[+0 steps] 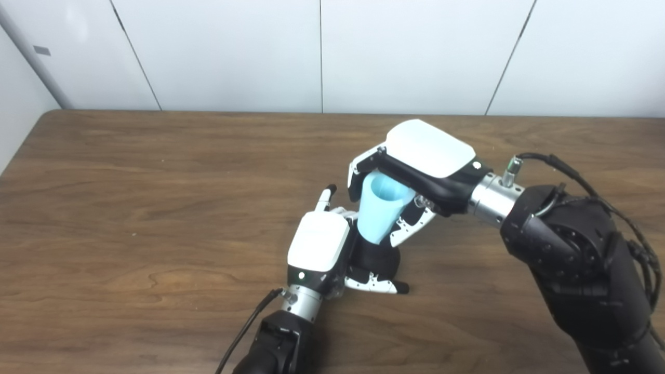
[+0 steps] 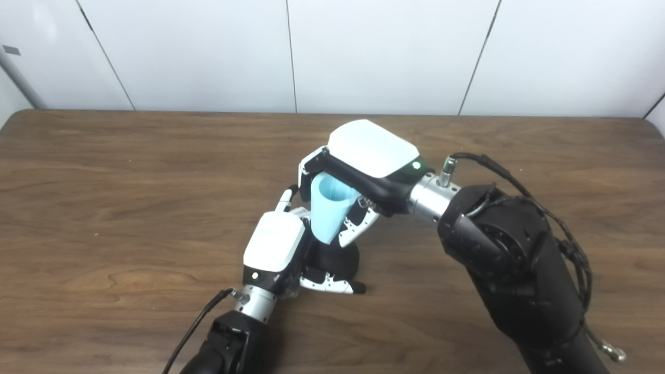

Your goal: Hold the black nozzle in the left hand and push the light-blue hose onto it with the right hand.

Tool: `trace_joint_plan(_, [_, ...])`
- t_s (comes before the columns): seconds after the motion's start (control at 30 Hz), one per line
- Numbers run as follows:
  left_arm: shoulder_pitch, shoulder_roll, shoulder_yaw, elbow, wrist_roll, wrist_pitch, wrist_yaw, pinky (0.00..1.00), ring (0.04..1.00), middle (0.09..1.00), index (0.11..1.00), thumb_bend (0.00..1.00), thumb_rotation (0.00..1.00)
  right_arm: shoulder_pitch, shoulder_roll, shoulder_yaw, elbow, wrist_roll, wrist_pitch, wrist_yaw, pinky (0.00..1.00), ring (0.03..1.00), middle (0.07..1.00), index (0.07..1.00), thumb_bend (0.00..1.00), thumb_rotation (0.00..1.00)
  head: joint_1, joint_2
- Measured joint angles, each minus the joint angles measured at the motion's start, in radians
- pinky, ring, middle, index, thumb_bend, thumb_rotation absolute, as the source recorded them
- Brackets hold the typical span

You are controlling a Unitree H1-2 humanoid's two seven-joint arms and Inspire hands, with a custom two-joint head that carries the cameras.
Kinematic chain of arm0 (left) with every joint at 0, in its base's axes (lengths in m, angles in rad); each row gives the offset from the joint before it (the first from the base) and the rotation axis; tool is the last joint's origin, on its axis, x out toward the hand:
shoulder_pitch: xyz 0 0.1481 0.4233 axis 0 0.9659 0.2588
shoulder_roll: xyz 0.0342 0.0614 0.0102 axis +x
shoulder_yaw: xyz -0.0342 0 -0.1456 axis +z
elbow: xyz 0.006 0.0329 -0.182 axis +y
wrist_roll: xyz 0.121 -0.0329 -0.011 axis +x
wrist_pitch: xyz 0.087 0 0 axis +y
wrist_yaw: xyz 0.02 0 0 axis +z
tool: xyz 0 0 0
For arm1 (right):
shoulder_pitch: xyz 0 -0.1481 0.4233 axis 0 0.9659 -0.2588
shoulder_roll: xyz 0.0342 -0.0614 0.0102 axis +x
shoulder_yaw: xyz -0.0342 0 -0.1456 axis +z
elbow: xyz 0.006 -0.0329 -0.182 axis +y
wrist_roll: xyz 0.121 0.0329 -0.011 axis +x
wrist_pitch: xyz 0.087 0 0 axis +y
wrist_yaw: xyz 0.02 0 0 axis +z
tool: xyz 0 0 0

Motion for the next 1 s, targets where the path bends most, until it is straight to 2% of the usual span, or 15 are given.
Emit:
trace_joint_plan(0.4, [0.0, -0.004, -0.005, 0.003, 0.0, 0.004, 0.004, 0.99, 0.62, 0.459, 0.51, 0.52, 0.0, -0.011, -0.008, 0.004, -0.003, -0.002, 0.008, 0.025, 0.33, 0.367, 0.496, 0.57, 0.51, 0.0, 0.005, 0.005])
trace_joint_plan(0.5, [-0.001, -0.004, -0.005, 0.004, 0.0, 0.004, 0.004, 0.99, 0.617, 0.458, 0.51, 0.52, 0.0, -0.011, -0.011, 0.005, -0.003, -0.002, 0.008, 0.025, 0.31, 0.402, 0.521, 0.499, 0.52, 0.0, 0.005, 0.006])
trace_joint_plan(0.53, [-0.001, -0.004, -0.005, 0.005, 0.0, 0.004, 0.005, 0.99, 0.617, 0.462, 0.507, 0.52, 0.0, -0.011, -0.011, 0.005, -0.003, -0.002, 0.008, 0.027, 0.34, 0.392, 0.498, 0.532, 0.51, 0.0, 0.005, 0.006])
trace_joint_plan(0.57, [-0.001, -0.004, -0.005, 0.005, 0.0, 0.004, 0.005, 0.99, 0.617, 0.463, 0.506, 0.52, 0.0, -0.011, -0.013, 0.006, -0.004, -0.002, 0.01, 0.029, 0.41, 0.475, 0.551, 0.586, 0.73, 0.04, 0.005, 0.006])
trace_joint_plan(0.6, [-0.001, -0.004, -0.005, 0.006, -0.001, 0.004, 0.006, 0.99, 0.615, 0.462, 0.507, 0.52, 0.0, -0.012, -0.014, 0.009, -0.006, -0.003, 0.017, 0.037, 0.49, 0.568, 0.611, 0.633, 0.86, 0.09, 0.005, 0.006])
trace_joint_plan(0.67, [-0.001, -0.004, -0.005, 0.006, -0.001, 0.003, 0.007, 0.99, 0.614, 0.456, 0.513, 0.52, 0.0, -0.018, -0.02, 0.017, -0.008, -0.011, 0.031, 0.052, 0.6, 0.687, 0.682, 0.68, 0.94, 0.17, 0.005, 0.006])
trace_joint_plan(0.7, [-0.002, -0.004, -0.005, 0.007, -0.001, 0.003, 0.007, 0.99, 0.614, 0.453, 0.515, 0.52, 0.0, -0.022, -0.026, 0.025, -0.008, -0.022, 0.036, 0.066, 0.64, 0.751, 0.727, 0.706, 0.97, 0.21, 0.005, 0.006])
trace_joint_plan(0.77, [-0.002, -0.003, -0.007, 0.007, -0.002, -0.002, 0.006, 0.99, 0.615, 0.454, 0.516, 0.52, 0.0, -0.021, -0.038, 0.046, -0.005, -0.045, 0.041, 0.098, 0.66, 0.814, 0.777, 0.737, 0.99, 0.25, 0.005, 0.006])
trace_joint_plan(1.0, [-0.003, -0.003, -0.008, 0.007, -0.004, -0.008, 0.003, 0.99, 0.617, 0.46, 0.511, 0.52, 0.0, -0.023, -0.052, 0.052, -0.017, -0.072, 0.044, 0.144, 0.84, 0.905, 0.853, 0.823, 0.96, 0.35, 0.003, 0.012])
